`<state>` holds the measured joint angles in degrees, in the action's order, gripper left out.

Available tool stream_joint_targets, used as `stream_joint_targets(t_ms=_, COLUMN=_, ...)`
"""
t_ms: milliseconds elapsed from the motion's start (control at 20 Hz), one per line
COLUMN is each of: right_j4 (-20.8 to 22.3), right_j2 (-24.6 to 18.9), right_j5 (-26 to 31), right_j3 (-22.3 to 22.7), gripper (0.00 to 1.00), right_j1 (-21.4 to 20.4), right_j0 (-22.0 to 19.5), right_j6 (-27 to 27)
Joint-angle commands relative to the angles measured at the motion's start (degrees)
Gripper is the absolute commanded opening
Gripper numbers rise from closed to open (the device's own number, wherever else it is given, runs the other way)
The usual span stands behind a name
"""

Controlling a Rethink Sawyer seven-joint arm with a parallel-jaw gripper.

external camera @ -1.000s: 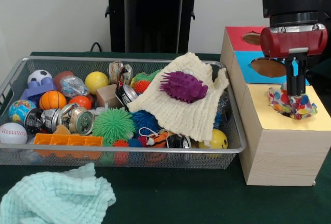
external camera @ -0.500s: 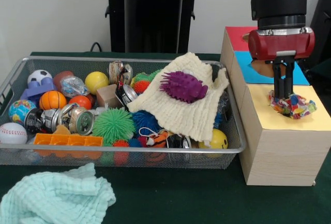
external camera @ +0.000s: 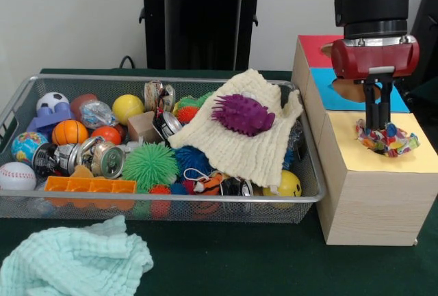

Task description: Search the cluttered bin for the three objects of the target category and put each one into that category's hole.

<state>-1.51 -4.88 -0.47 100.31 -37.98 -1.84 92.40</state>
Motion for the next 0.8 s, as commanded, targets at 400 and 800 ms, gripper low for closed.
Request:
stream_joint_targets(t_ms=400, right_j4=0.78, right_j2=-3.06, right_j5=0.39, right_j3=-0.86, gripper=0.0, right_j1=3.15, right_j0=-0.7, right_j6=8.54)
stream_joint_targets(t_ms=800, right_j4=0.54, right_j2=-0.49, right_j5=-0.86, right_j3=-1.96, gripper=0.0, right_j1=4.09, right_j0=1.48, right_j6=8.63)
